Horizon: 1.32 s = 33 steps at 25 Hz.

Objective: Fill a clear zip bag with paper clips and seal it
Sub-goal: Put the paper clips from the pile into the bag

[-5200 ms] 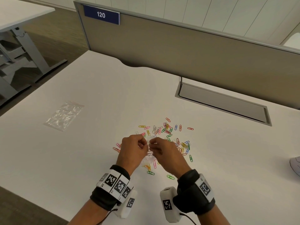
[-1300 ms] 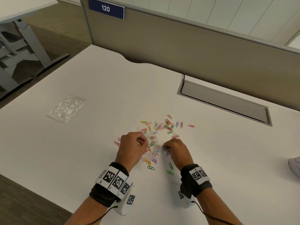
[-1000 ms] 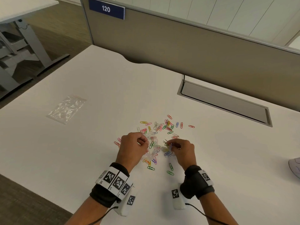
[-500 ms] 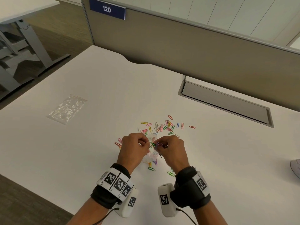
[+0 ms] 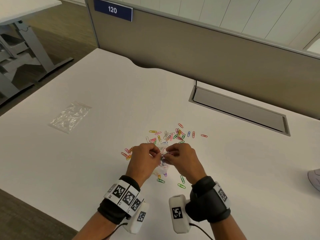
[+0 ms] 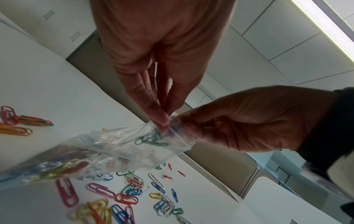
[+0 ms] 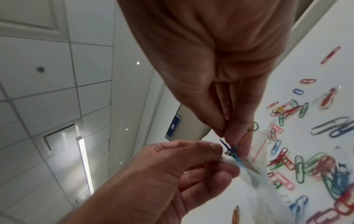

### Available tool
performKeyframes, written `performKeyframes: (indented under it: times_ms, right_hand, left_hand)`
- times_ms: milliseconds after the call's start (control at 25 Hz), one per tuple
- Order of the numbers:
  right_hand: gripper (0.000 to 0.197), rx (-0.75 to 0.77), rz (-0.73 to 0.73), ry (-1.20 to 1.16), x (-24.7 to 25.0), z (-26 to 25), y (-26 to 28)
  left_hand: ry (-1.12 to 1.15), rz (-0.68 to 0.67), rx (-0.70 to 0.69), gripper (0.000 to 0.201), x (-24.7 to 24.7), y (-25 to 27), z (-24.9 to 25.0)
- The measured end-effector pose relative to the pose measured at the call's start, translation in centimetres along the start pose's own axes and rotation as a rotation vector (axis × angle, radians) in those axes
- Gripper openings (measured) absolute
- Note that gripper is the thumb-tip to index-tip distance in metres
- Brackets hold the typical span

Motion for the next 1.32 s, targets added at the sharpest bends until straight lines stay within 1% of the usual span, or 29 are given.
performKeyframes:
  times_ms: [80,200,280,320,400,440,520,560,600,640,680,720,760,800,920,960,1000,1040,1080,1120,1160,1200,1240,1320]
  right_hand:
    - [0.023,-0.024,-0.032,-0.074,-0.1,0.2,-0.1]
    - [0.027,-0.062,-0.142,-0.148,-0.4,0.1,0.0]
    - [0.032,-0.051,-0.207,-0.122,-0.5,-0.1,0.3]
    - [0.035,-0.021,-0.207,-0.077,-0.5,-0.2,0.4]
    - [0.038,0.064,-0.146,-0.041,-0.2,-0.3,0.4]
    - [0.035,0.106,-0.088,-0.068,0.2,-0.1,0.5]
    - [0.024,0.156,0.074,-0.104,1.4,0.9,0.4]
    - [0.021,0.157,0.142,-0.045,2.1,2.0,0.3]
    - [0.026,0.142,0.186,0.079,2.5,3.3,-0.1]
    - [0.038,0.097,0.182,0.246,2.7,4.7,-0.5]
    - [0.051,0.023,0.139,0.403,2.4,6.0,-0.9]
    - [0.059,-0.052,0.103,0.502,2.0,7.2,-1.4]
    - [0.061,-0.102,0.079,0.535,1.6,7.9,-1.8]
    - [0.059,-0.116,0.075,0.509,1.0,8.4,-2.3]
    - [0.044,-0.015,0.092,0.39,-0.9,7.7,-3.5]
    - [0.042,0.023,0.081,0.374,-1.4,7.1,-3.8]
    - [0.044,0.064,0.073,0.353,-1.7,6.5,-4.2]
    - [0.05,0.11,0.06,0.338,-1.8,6.0,-4.6]
    - [0.06,0.158,0.019,0.366,-1.7,5.5,-5.0]
    - [0.07,0.204,-0.045,0.454,-1.7,5.0,-5.3]
    - [0.077,0.235,-0.11,0.583,-1.8,4.7,-5.5]
    - [0.079,0.255,-0.161,0.706,-1.9,4.6,-5.7]
    - [0.074,0.268,-0.184,0.783,-2.2,4.6,-5.7]
    - [0.053,0.31,-0.136,0.782,-2.7,4.8,-5.8]
  left_hand:
    - [0.002,-0.003,-0.006,0.009,0.0,0.0,0.0]
    - [0.007,0.005,-0.003,0.009,0.1,-0.1,-0.1]
    - [0.0,0.013,-0.005,0.009,0.2,-0.1,-0.1]
    - [-0.003,0.02,-0.004,0.009,0.3,-0.1,-0.1]
    - [-0.001,0.038,0.004,0.009,0.5,-0.1,0.0]
    - [-0.001,0.045,0.006,0.008,0.6,-0.1,-0.1]
    - [0.015,0.056,0.007,0.006,0.8,-0.2,-0.3]
    - [0.033,0.057,0.008,0.005,0.7,0.0,-0.3]
    - [0.038,0.058,0.002,0.004,0.9,0.0,-0.3]
    - [0.034,0.059,-0.005,0.004,1.0,0.0,-0.2]
    - [0.018,0.06,-0.012,0.004,1.3,0.1,-0.3]
    - [0.008,0.062,-0.018,0.004,1.5,0.1,-0.3]
    - [0.005,0.065,-0.021,0.004,1.5,0.0,-0.5]
    - [0.003,0.065,-0.022,0.004,1.5,0.0,-0.6]
    - [0.0,0.058,-0.025,0.004,1.4,0.0,-0.6]
    - [0.003,0.059,-0.027,0.005,1.4,0.1,-0.6]
    - [0.007,0.059,-0.03,0.005,1.4,0.1,-0.6]
    - [0.008,0.059,-0.033,0.005,1.4,0.2,-0.6]
    - [0.005,0.063,-0.035,0.004,1.5,0.2,-0.6]
    - [0.003,0.068,-0.037,0.004,1.7,0.2,-0.6]
    - [0.001,0.071,-0.041,0.004,1.8,0.2,-0.6]
    - [0.0,0.072,-0.045,0.004,1.9,0.1,-0.6]
    - [-0.003,0.072,-0.047,0.004,1.9,0.1,-0.7]
    - [-0.006,0.075,-0.051,0.004,1.7,0.0,-0.6]
Point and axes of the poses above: each hand's wrist, its own y-axis away from the middle knuckle, its own x-axis out of the back of the hand, z = x × y, the point moved 2 cm from there along -y, towards the middle knuckle, and after that the axes turned 11 degrees about -x, right-handed, at the moved point
